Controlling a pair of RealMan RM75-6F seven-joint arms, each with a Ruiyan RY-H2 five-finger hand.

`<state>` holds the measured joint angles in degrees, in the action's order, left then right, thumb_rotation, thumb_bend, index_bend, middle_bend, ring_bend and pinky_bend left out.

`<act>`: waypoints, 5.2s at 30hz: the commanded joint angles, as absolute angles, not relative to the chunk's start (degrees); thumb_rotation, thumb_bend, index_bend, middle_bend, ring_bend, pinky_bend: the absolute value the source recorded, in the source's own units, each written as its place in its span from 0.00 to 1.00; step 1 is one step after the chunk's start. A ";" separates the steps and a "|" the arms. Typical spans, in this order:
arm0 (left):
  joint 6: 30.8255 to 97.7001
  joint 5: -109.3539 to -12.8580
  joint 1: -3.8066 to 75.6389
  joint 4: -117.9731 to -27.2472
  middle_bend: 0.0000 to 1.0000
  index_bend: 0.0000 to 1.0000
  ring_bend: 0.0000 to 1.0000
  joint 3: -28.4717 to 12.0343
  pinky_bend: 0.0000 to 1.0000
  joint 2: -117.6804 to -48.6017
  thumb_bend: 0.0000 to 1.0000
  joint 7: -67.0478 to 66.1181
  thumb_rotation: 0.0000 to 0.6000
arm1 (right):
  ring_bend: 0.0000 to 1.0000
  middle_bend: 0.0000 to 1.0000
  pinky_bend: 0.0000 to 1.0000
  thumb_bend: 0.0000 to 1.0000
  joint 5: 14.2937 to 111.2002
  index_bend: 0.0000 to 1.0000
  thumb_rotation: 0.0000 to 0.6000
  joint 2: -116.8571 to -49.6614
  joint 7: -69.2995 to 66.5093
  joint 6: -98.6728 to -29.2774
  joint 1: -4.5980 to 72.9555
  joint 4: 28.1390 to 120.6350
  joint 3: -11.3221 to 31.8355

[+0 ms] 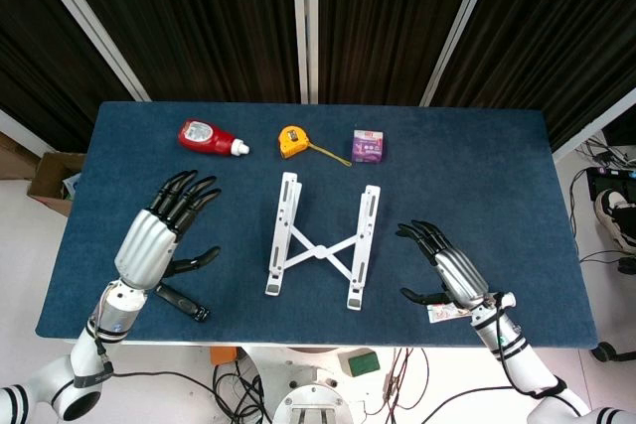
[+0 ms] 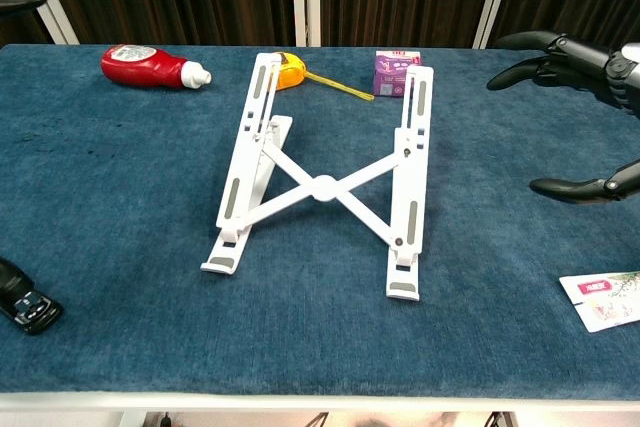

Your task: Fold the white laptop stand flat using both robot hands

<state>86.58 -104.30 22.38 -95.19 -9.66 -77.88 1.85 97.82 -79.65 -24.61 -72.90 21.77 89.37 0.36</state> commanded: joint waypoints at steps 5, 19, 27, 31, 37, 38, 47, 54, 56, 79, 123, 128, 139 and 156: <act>85.02 -102.33 23.64 -95.16 0.08 0.13 0.02 -9.53 0.10 -78.50 0.17 1.81 1.00 | 0.00 0.19 0.06 0.18 96.73 0.07 1.00 -79.69 -25.95 -71.94 22.84 87.76 0.44; 80.45 -90.61 19.40 -97.56 0.08 0.13 0.02 -5.50 0.11 -73.88 0.17 -0.70 1.00 | 0.00 0.18 0.06 0.08 82.47 0.07 1.00 -71.11 -28.30 -50.27 32.60 85.43 5.52; 81.54 -85.83 16.05 -96.40 0.08 0.13 0.02 -4.54 0.10 -73.33 0.17 1.06 1.00 | 0.00 0.15 0.02 0.00 76.57 0.07 1.00 -74.92 -26.52 -39.97 38.99 80.55 7.95; 81.15 -84.85 15.39 -95.91 0.08 0.13 0.02 -4.20 0.10 -73.13 0.17 1.91 1.00 | 0.00 0.13 0.00 0.00 74.01 0.07 1.00 -77.45 -25.25 -35.10 42.17 77.59 8.78; 80.26 -83.87 15.22 -95.63 0.08 0.12 0.02 -4.26 0.11 -73.15 0.17 2.57 1.00 | 0.00 0.12 0.00 0.00 73.55 0.07 1.00 -81.96 -26.73 -32.09 45.59 75.38 10.56; 80.08 -83.77 15.25 -95.63 0.08 0.12 0.02 -4.29 0.11 -73.13 0.17 2.74 1.00 | 0.00 0.12 0.00 0.00 74.20 0.07 1.00 -82.55 -27.66 -32.23 45.87 75.31 10.84; 78.07 -83.84 15.51 -95.66 0.08 0.12 0.02 -3.88 0.11 -71.88 0.17 5.63 1.00 | 0.00 0.17 0.00 0.00 82.92 0.10 1.00 -84.60 -46.72 -39.80 44.82 76.83 11.96; 77.44 -85.01 15.31 -95.71 0.08 0.12 0.02 -2.98 0.10 -70.57 0.17 7.89 1.00 | 0.00 0.20 0.00 0.00 92.38 0.12 1.00 -82.76 -67.36 -49.19 43.07 79.78 8.22; 77.39 -85.38 15.24 -95.74 0.08 0.12 0.02 -2.73 0.10 -70.42 0.17 7.95 1.00 | 0.00 0.20 0.00 0.00 94.61 0.12 1.00 -82.41 -72.19 -51.77 42.80 80.53 6.63; 77.69 -89.28 14.59 -95.30 0.08 0.12 0.02 -0.28 0.10 -69.88 0.17 8.67 1.00 | 0.04 0.26 0.04 0.13 97.68 0.20 1.00 -88.75 -95.59 -63.06 40.32 84.07 -3.69; 78.38 -96.04 18.16 -86.44 0.07 0.10 0.02 -0.57 0.11 -74.76 0.17 21.44 1.00 | 0.03 0.23 0.00 0.24 99.99 0.20 1.00 -89.14 -61.62 -63.93 39.93 95.86 -6.97; 84.48 -101.33 19.17 -83.56 0.04 0.07 0.02 -1.20 0.14 -77.56 0.17 27.07 1.00 | 0.03 0.23 0.00 0.24 99.34 0.20 1.00 -88.44 -61.57 -63.67 39.88 96.28 -7.33; 82.47 -104.67 25.22 -83.77 0.03 0.06 0.02 -0.08 0.26 -78.07 0.18 40.13 1.00 | 0.03 0.23 0.00 0.25 98.80 0.20 1.00 -88.23 -61.33 -63.16 40.06 96.29 -7.63; 85.58 -106.84 28.49 -81.98 0.03 0.06 0.02 0.82 0.26 -81.41 0.18 44.45 1.00 | 0.03 0.23 0.00 0.24 97.18 0.20 1.00 -88.63 -61.40 -61.72 40.07 95.58 -7.49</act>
